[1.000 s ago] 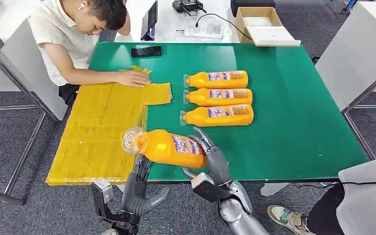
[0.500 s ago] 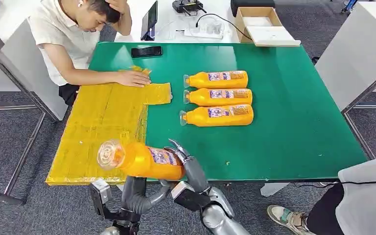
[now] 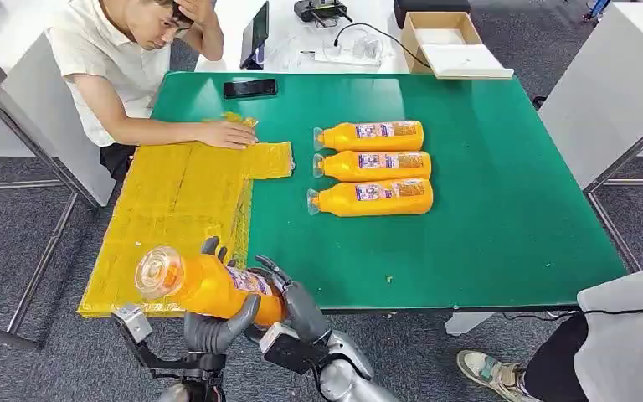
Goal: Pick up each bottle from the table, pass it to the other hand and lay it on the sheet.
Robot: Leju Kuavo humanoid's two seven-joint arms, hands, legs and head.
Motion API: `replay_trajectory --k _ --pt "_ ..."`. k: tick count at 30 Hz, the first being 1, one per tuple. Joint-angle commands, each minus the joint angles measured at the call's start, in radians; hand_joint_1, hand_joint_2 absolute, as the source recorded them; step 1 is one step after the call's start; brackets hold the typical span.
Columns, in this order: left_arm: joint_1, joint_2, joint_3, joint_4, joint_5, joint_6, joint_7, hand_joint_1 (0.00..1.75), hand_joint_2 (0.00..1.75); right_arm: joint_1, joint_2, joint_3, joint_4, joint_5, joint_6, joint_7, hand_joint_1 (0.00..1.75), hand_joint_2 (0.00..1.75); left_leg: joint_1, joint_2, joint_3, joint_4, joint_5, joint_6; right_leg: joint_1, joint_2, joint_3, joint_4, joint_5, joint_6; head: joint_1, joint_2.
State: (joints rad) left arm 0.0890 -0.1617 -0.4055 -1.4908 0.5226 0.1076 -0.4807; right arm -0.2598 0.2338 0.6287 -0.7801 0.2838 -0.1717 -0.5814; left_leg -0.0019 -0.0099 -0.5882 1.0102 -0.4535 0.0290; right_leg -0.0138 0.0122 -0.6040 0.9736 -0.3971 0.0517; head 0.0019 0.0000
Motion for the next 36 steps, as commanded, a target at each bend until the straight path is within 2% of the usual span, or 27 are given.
replay_trajectory --k 1,2,3,4,5,9,10,13,15,21,23,24,26,27,29,33,36 --pt "-0.052 0.003 -0.025 0.012 0.017 -0.030 0.009 1.75 1.75 -0.017 0.007 0.076 0.122 -0.003 -0.006 -0.011 1.73 1.75 0.001 -0.002 0.004 -0.001 -0.001 -0.002 0.001 -0.004 0.005 -0.001 -0.002 -0.002 0.000 0.000" --pt "-0.051 0.005 -0.026 0.016 0.029 -0.043 0.016 1.75 1.75 -0.014 0.006 0.069 0.113 -0.012 -0.013 -0.013 1.34 1.75 0.001 -0.002 0.002 -0.001 0.000 -0.001 0.001 -0.003 0.003 -0.001 -0.001 -0.001 0.000 0.000" --pt "-0.049 0.004 -0.024 0.016 0.038 -0.050 0.021 1.75 1.75 -0.011 0.006 0.061 0.108 -0.021 -0.013 -0.011 0.03 1.75 0.001 -0.002 0.004 -0.001 -0.001 -0.002 0.001 -0.004 0.004 0.000 -0.002 -0.002 0.000 0.000" --pt "-0.046 0.004 -0.021 0.014 0.050 -0.057 0.027 1.75 1.75 -0.008 0.006 0.051 0.101 -0.029 -0.022 -0.008 0.00 1.75 0.001 -0.002 0.002 -0.001 0.000 -0.001 0.001 -0.003 0.003 -0.001 -0.001 -0.001 0.000 0.000" --pt "-0.042 0.008 -0.018 0.009 0.079 -0.077 0.049 1.75 1.75 -0.003 0.003 0.051 0.088 -0.019 -0.047 -0.007 0.00 0.00 0.001 -0.002 0.004 -0.001 -0.001 -0.002 0.001 -0.004 0.005 -0.001 -0.002 -0.002 0.000 0.000" --pt "-0.008 -0.003 0.029 -0.018 0.137 -0.099 0.092 1.75 1.75 0.052 -0.031 0.039 -0.013 -0.012 -0.107 -0.053 0.00 0.00 0.001 0.000 0.005 -0.001 -0.002 -0.002 0.001 -0.001 0.006 -0.001 -0.002 -0.002 0.000 0.000" --pt "-0.008 -0.004 0.052 -0.014 0.149 -0.082 0.105 1.75 1.75 0.072 -0.042 0.029 -0.054 -0.007 -0.134 -0.068 0.00 0.00 0.000 0.000 0.002 -0.001 -0.001 -0.001 0.000 -0.001 0.002 0.000 -0.001 -0.001 0.000 0.000" --pt "-0.013 0.009 0.102 -0.006 0.160 -0.074 0.115 1.75 1.75 0.104 -0.078 0.012 -0.121 -0.004 -0.145 -0.074 0.00 0.00 0.001 -0.003 0.004 -0.001 -0.001 -0.002 0.001 -0.005 0.005 -0.001 -0.003 -0.002 0.000 0.000" --pt "-0.012 0.011 0.136 -0.006 0.145 -0.061 0.114 1.75 1.75 0.132 -0.101 -0.017 -0.168 -0.010 -0.148 -0.079 0.00 0.00 0.000 -0.001 0.002 -0.001 0.000 -0.001 0.001 -0.002 0.002 -0.001 -0.001 -0.001 0.000 0.000" --pt "0.016 0.038 0.220 -0.042 -0.007 0.050 0.079 1.75 1.75 0.242 -0.159 -0.163 -0.300 -0.030 -0.250 -0.094 0.00 0.00 0.000 -0.002 0.003 -0.001 -0.001 -0.002 0.001 -0.003 0.004 -0.001 -0.002 -0.002 0.000 0.000" --pt "0.009 0.055 0.231 -0.038 -0.174 0.189 0.050 1.75 1.75 0.277 -0.159 -0.224 -0.356 -0.030 -0.307 -0.102 0.00 0.00 0.000 -0.002 0.004 -0.001 -0.001 -0.002 0.001 -0.004 0.005 -0.001 -0.002 -0.002 0.000 0.000" --pt "0.006 0.064 0.241 -0.037 -0.172 0.188 0.048 1.75 1.75 0.279 -0.167 -0.230 -0.363 -0.030 -0.308 -0.101 0.00 0.00 0.000 -0.001 0.002 -0.001 -0.001 -0.001 0.000 -0.002 0.003 -0.001 -0.002 -0.002 0.000 0.000" --pt "-0.024 0.071 0.252 0.003 -0.429 0.409 -0.009 1.75 1.75 0.318 -0.144 -0.298 -0.442 -0.022 -0.368 -0.111 0.00 0.00 0.000 -0.002 0.002 -0.001 -0.001 -0.001 0.000 -0.003 0.003 -0.001 -0.002 -0.002 0.000 0.000" --pt "-0.029 0.076 0.259 0.005 -0.428 0.410 -0.009 1.75 1.75 0.316 -0.147 -0.300 -0.447 -0.022 -0.367 -0.111 0.00 0.00 0.000 -0.002 0.003 -0.001 -0.001 -0.002 0.001 -0.003 0.004 0.000 -0.002 -0.002 0.000 0.000" --pt "-0.056 0.080 0.266 0.044 -0.612 0.545 -0.045 1.75 1.75 0.338 -0.116 -0.358 -0.509 -0.034 -0.430 -0.117 0.00 0.00 0.000 -0.002 0.003 -0.001 -0.001 -0.002 0.001 -0.003 0.003 0.000 -0.002 -0.003 0.000 0.000" --pt "-0.145 0.082 0.294 0.128 -0.940 0.591 0.013 1.75 1.75 0.363 -0.075 -0.414 -0.634 -0.085 -0.497 -0.117 0.00 0.00 0.000 -0.002 0.002 0.000 -0.001 -0.002 0.001 -0.004 0.003 0.001 -0.002 -0.003 0.000 0.000" --pt "-0.221 0.107 0.240 0.208 -1.070 0.591 0.067 1.75 1.75 0.365 -0.069 -0.403 -0.666 -0.104 -0.501 -0.117 0.00 0.00 0.000 -0.003 0.001 0.000 0.000 -0.002 0.000 -0.004 0.002 0.001 -0.001 -0.002 0.000 0.000"
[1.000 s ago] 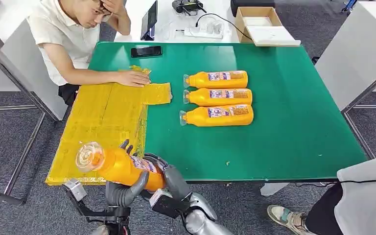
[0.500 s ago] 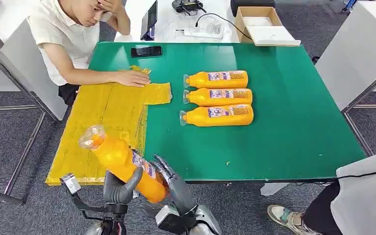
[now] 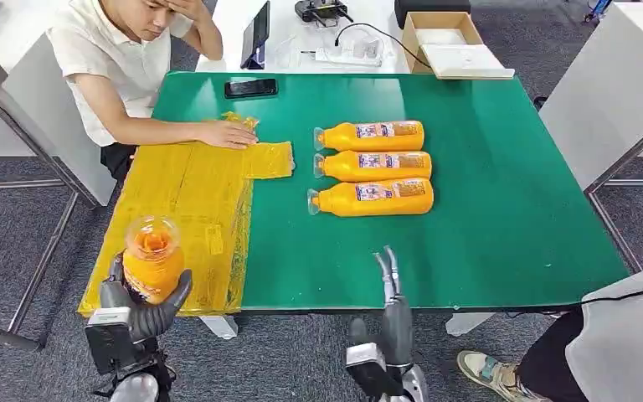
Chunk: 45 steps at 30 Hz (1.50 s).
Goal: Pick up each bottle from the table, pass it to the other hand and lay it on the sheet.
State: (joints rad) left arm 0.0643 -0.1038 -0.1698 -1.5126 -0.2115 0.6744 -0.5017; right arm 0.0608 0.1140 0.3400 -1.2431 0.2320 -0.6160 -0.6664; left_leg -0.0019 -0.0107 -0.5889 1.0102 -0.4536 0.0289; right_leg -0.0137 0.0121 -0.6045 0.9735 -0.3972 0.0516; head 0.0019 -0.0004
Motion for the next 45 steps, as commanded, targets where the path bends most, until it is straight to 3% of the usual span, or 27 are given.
replay_trajectory --k 1,3,7,13,15,18,20,25,29,31,32,36,43,45 --pt "-0.222 0.065 -0.022 0.269 -0.393 0.017 0.105 1.75 1.75 0.044 0.049 -0.105 -0.207 -0.059 -0.052 -0.032 0.00 0.00 -0.001 -0.004 0.001 -0.001 0.001 -0.001 -0.001 -0.005 0.002 0.000 -0.001 -0.001 0.000 0.000" --pt "-0.301 0.073 -0.065 0.371 -0.466 -0.030 0.164 1.75 1.75 0.030 0.046 -0.074 -0.185 -0.052 -0.023 -0.032 0.00 0.00 0.000 -0.003 0.002 -0.001 0.001 -0.001 0.000 -0.004 0.002 0.000 0.000 -0.001 0.000 0.000" --pt "-0.318 0.069 -0.064 0.392 -0.468 -0.030 0.166 1.75 1.75 0.025 0.050 -0.071 -0.179 -0.050 -0.027 -0.032 0.00 0.00 0.000 -0.001 0.002 -0.001 0.001 -0.001 0.000 -0.003 0.003 0.000 0.000 -0.001 0.000 0.000" --pt "-0.584 0.047 -0.134 0.900 -0.670 -0.053 0.254 1.75 1.75 -0.037 0.057 0.000 -0.080 -0.063 0.040 -0.032 0.00 0.00 0.001 -0.005 0.006 -0.002 0.001 -0.002 0.001 -0.008 0.007 -0.001 -0.001 -0.002 0.000 0.000" --pt "-0.644 0.055 -0.119 1.029 -0.675 -0.105 0.291 1.75 1.75 -0.054 0.063 0.009 -0.046 -0.072 0.050 -0.032 0.00 0.00 0.000 -0.004 0.003 -0.001 0.001 -0.001 0.000 -0.003 0.004 -0.001 0.000 -0.001 0.000 0.000" --pt "-0.688 0.067 -0.087 1.109 -0.649 -0.193 0.335 1.75 1.75 -0.061 0.067 0.008 -0.021 -0.079 0.056 -0.032 0.00 0.00 0.001 -0.001 0.006 -0.002 0.001 -0.002 0.001 -0.002 0.006 -0.001 0.000 -0.002 0.000 0.000" --pt "-0.703 0.079 -0.115 1.136 -0.702 -0.188 0.388 1.75 1.75 -0.063 0.068 0.007 -0.006 -0.080 0.059 -0.032 0.00 0.00 0.001 0.001 0.006 -0.002 0.001 -0.003 0.002 -0.001 0.006 -0.001 0.000 -0.003 0.000 0.000" --pt "-0.704 0.082 -0.115 1.137 -0.703 -0.189 0.388 1.75 1.75 -0.063 0.068 0.007 -0.006 -0.081 0.059 -0.032 0.00 0.00 0.001 0.003 0.007 -0.002 0.000 -0.002 0.001 0.001 0.007 0.000 0.000 -0.002 0.000 0.000" --pt "-0.720 0.083 -0.138 1.165 -0.759 -0.247 0.483 1.75 1.75 -0.072 0.076 -0.016 0.040 -0.093 0.061 -0.032 0.00 0.00 0.001 0.003 0.006 -0.002 0.001 -0.003 0.001 0.001 0.006 0.000 0.001 -0.003 0.000 0.000" --pt "-0.722 0.080 -0.144 1.172 -0.772 -0.280 0.504 1.33 1.75 -0.074 0.076 -0.021 0.047 -0.094 0.061 -0.032 0.00 0.00 0.001 0.004 0.007 -0.002 0.001 -0.003 0.001 0.002 0.006 0.000 0.001 -0.003 0.000 0.000" --pt "-0.720 0.076 -0.139 1.174 -0.767 -0.298 0.508 0.05 1.75 -0.076 0.076 -0.024 0.052 -0.097 0.064 -0.032 0.00 0.00 0.001 0.004 0.006 -0.002 0.001 -0.002 0.001 0.002 0.005 0.001 0.001 -0.002 0.000 0.000" --pt "-0.697 0.052 -0.049 1.140 -0.650 -0.405 0.430 0.00 1.75 -0.076 0.075 -0.033 0.061 -0.092 0.061 -0.032 0.00 0.00 0.000 0.003 0.009 -0.002 0.001 -0.002 0.000 0.001 0.007 0.001 0.001 -0.002 0.000 0.000" --pt "-0.697 0.052 -0.049 1.140 -0.650 -0.405 0.430 0.00 1.75 -0.076 0.075 -0.033 0.061 -0.092 0.061 -0.032 0.00 0.00 0.000 0.002 0.012 -0.002 0.001 -0.002 0.000 0.001 0.011 0.001 0.001 -0.002 0.000 0.000" --pt "-0.687 0.048 -0.008 1.117 -0.576 -0.493 0.375 0.00 1.75 -0.078 0.074 -0.034 0.068 -0.093 0.063 -0.032 0.00 0.00 0.000 0.001 0.012 -0.002 0.001 -0.002 0.000 0.001 0.011 0.001 0.001 -0.002 0.000 0.000"
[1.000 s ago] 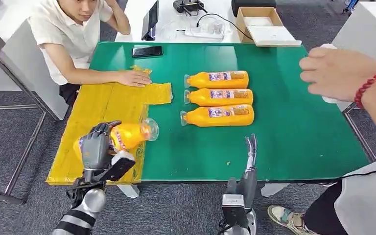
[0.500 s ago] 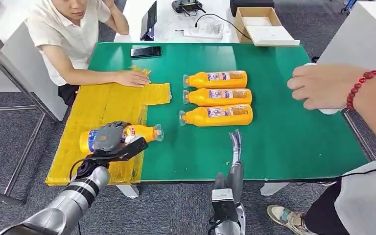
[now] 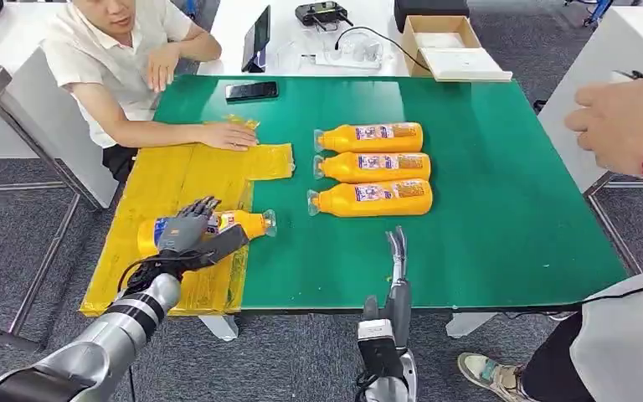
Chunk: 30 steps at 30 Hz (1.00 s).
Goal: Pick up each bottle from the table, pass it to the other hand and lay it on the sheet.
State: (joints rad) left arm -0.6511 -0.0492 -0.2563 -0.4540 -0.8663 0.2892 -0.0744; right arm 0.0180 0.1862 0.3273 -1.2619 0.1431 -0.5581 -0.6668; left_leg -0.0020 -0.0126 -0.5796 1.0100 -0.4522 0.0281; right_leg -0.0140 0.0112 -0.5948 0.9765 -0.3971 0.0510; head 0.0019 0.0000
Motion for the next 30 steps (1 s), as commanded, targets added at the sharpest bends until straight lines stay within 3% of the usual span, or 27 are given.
replay_trajectory --k 1,6,10,12,13,16,17,20,26,28,30 --pt "0.037 -0.005 0.082 0.038 0.106 -0.150 -0.083 0.00 1.75 -0.036 0.001 -0.021 0.092 -0.003 0.006 -0.031 0.00 0.00 0.000 0.004 0.003 -0.002 0.000 -0.002 0.001 0.002 0.002 -0.002 0.001 -0.002 0.000 0.000" --pt "0.102 0.016 0.071 -0.098 0.282 -0.394 -0.209 0.00 1.75 -0.044 -0.008 -0.013 0.107 -0.013 0.008 -0.031 0.00 0.00 0.000 -0.001 0.007 -0.002 0.000 -0.002 0.000 0.000 0.007 -0.002 0.000 -0.002 0.000 0.000" --pt "0.177 0.038 0.037 -0.290 0.421 -0.414 -0.263 0.00 1.75 -0.043 -0.017 -0.008 0.102 -0.013 -0.008 -0.031 0.00 0.00 0.000 0.000 0.008 -0.003 0.001 -0.002 0.000 0.000 0.008 -0.003 0.000 -0.003 0.000 0.000" --pt "0.223 0.026 0.049 -0.414 0.483 -0.361 -0.269 0.00 1.75 -0.030 -0.019 -0.014 0.088 -0.017 -0.017 -0.031 0.00 0.00 0.000 0.001 0.008 -0.003 0.001 -0.002 0.000 0.000 0.008 -0.003 0.000 -0.003 0.000 0.000" --pt "0.287 -0.006 0.060 -0.581 0.516 -0.180 -0.309 0.00 1.75 -0.009 -0.021 -0.025 0.071 -0.017 -0.036 -0.031 0.00 0.00 0.000 -0.001 0.007 -0.003 0.000 -0.002 0.000 -0.001 0.008 -0.002 0.000 -0.003 0.000 0.000" --pt "0.386 -0.055 0.063 -0.855 0.609 0.051 -0.373 0.00 1.75 0.027 -0.027 -0.031 0.050 -0.014 -0.052 -0.031 0.00 0.00 0.000 -0.006 0.004 -0.001 0.000 -0.002 0.001 -0.008 0.006 -0.001 -0.003 -0.003 0.000 0.000" --pt "0.407 -0.037 0.029 -0.939 0.650 0.111 -0.401 0.00 1.75 0.029 -0.033 -0.025 0.054 -0.011 -0.069 -0.031 0.00 0.00 0.000 -0.006 0.002 0.000 0.000 -0.001 0.001 -0.007 0.003 0.000 -0.002 -0.002 0.000 0.000" --pt "0.436 -0.014 -0.004 -1.067 0.790 0.104 -0.409 0.00 1.75 0.020 -0.044 -0.012 0.054 -0.008 -0.090 -0.031 0.00 0.00 0.001 -0.003 -0.003 0.002 -0.001 -0.002 0.001 -0.006 -0.002 0.001 -0.003 -0.003 0.001 0.000" --pt "0.467 0.000 -0.029 -1.134 0.786 0.166 -0.471 0.00 1.75 -0.028 -0.070 -0.010 0.127 0.063 -0.099 -0.031 0.00 0.00 0.001 0.000 -0.004 0.000 -0.001 -0.002 0.001 -0.003 -0.005 -0.001 -0.002 -0.003 0.000 0.000" --pt "0.476 -0.011 -0.016 -1.149 0.782 0.207 -0.519 0.00 1.75 -0.065 -0.105 0.014 0.211 0.203 -0.099 0.043 0.00 0.00 0.000 -0.001 -0.005 0.000 -0.001 -0.003 0.001 -0.003 -0.005 -0.001 -0.002 -0.003 0.000 0.000" --pt "0.494 -0.015 -0.014 -1.196 0.784 0.245 -0.555 0.00 1.75 -0.109 -0.145 -0.031 0.284 0.480 -0.140 0.129 0.00 0.00 0.001 0.000 -0.003 -0.001 -0.001 -0.003 0.001 -0.003 -0.003 -0.002 -0.001 -0.003 0.000 0.000"
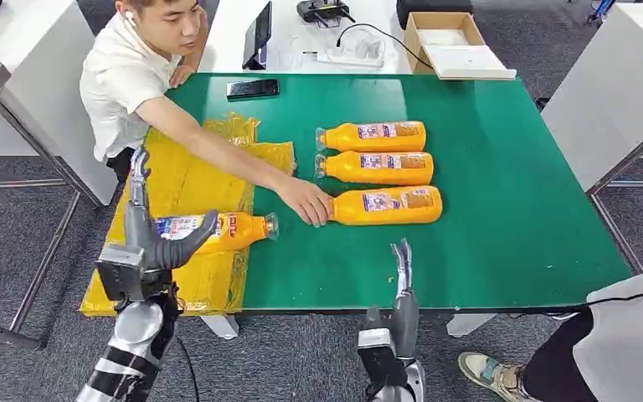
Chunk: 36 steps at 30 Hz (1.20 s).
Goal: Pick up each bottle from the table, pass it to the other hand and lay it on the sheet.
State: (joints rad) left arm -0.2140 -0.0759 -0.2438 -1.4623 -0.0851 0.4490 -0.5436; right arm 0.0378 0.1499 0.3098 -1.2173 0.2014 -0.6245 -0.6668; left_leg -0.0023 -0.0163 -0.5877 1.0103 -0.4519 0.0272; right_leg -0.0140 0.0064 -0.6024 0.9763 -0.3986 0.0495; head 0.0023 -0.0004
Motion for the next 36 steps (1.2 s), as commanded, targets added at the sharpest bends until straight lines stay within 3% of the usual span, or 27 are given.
replay_trajectory --k 1,2,8,9,10,13,16,24,30,33,36 --pt "0.066 0.013 -0.028 -0.209 0.008 0.087 -0.087 0.00 1.75 -0.154 -0.127 -0.026 0.276 0.454 -0.074 0.142 0.00 0.00 0.001 0.003 0.003 -0.001 0.000 -0.001 0.001 0.002 0.003 -0.002 0.001 -0.001 0.000 0.000" --pt "0.074 0.016 -0.034 -0.225 0.013 0.085 -0.084 0.00 1.75 -0.188 -0.136 -0.097 0.317 0.531 -0.074 0.151 0.00 0.00 0.001 0.004 0.005 -0.001 -0.001 -0.001 0.001 0.002 0.005 -0.002 0.000 -0.002 0.000 0.000" --pt "0.079 0.020 -0.037 -0.224 0.014 0.087 -0.084 0.00 1.75 -0.212 -0.139 -0.107 0.352 0.517 -0.072 0.130 0.00 0.00 0.000 0.001 0.003 -0.001 0.000 0.000 0.000 0.000 0.003 -0.001 0.000 -0.001 0.000 0.000" --pt "0.078 0.020 -0.038 -0.221 0.017 0.083 -0.083 0.00 1.75 -0.209 -0.138 -0.129 0.340 0.575 -0.074 0.165 0.00 1.75 0.000 0.001 0.004 0.000 -0.001 -0.001 0.001 0.000 0.004 -0.001 -0.001 -0.002 0.000 0.000" --pt "0.088 0.016 -0.038 -0.224 0.034 0.071 -0.082 0.00 1.75 -0.216 -0.140 -0.187 0.330 0.684 -0.074 0.203 0.00 1.75 0.000 0.001 0.004 -0.001 -0.001 -0.001 0.001 0.000 0.005 -0.001 0.000 -0.002 0.000 0.000" --pt "0.128 0.008 -0.046 -0.239 0.051 0.063 -0.093 0.00 1.75 -0.292 -0.174 -0.271 0.404 0.777 -0.074 0.226 0.00 1.75 -0.001 0.002 0.003 -0.001 0.000 0.000 -0.001 0.000 0.003 -0.001 0.000 -0.001 0.000 0.000" --pt "0.143 -0.001 -0.046 -0.235 0.073 0.065 -0.091 0.00 1.75 -0.382 -0.211 -0.233 0.555 0.784 -0.052 0.287 0.00 1.75 -0.001 0.003 0.001 -0.001 0.000 0.000 0.000 0.001 0.001 -0.001 0.001 0.000 -0.001 0.000" --pt "0.155 -0.002 -0.056 -0.226 0.057 0.055 -0.066 0.00 1.75 -0.454 -0.234 -0.165 0.675 0.890 -0.022 0.496 0.00 1.75 -0.001 0.003 0.002 -0.001 0.000 -0.001 0.000 0.001 0.002 -0.001 0.000 -0.001 0.000 0.000" --pt "0.157 -0.002 -0.056 -0.226 0.057 0.056 -0.066 0.00 1.75 -0.456 -0.237 -0.165 0.675 0.890 -0.020 0.496 0.00 1.75 -0.001 0.001 0.002 0.000 -0.001 -0.001 0.000 0.000 0.002 -0.001 0.000 -0.001 0.000 0.000" --pt "0.162 -0.002 -0.058 -0.234 0.042 0.052 -0.063 0.00 1.75 -0.469 -0.246 -0.156 0.688 0.929 -0.056 0.553 0.00 1.75 -0.001 0.002 0.002 0.000 -0.001 0.000 0.000 0.001 0.002 0.000 0.000 0.000 0.000 0.000" --pt "0.164 0.000 -0.062 -0.228 0.045 0.040 -0.046 0.00 1.75 -0.490 -0.253 -0.168 0.718 0.904 0.016 0.554 0.00 1.75 -0.001 0.003 0.002 0.000 -0.001 -0.001 0.000 0.001 0.002 0.000 0.000 -0.001 0.000 0.000"
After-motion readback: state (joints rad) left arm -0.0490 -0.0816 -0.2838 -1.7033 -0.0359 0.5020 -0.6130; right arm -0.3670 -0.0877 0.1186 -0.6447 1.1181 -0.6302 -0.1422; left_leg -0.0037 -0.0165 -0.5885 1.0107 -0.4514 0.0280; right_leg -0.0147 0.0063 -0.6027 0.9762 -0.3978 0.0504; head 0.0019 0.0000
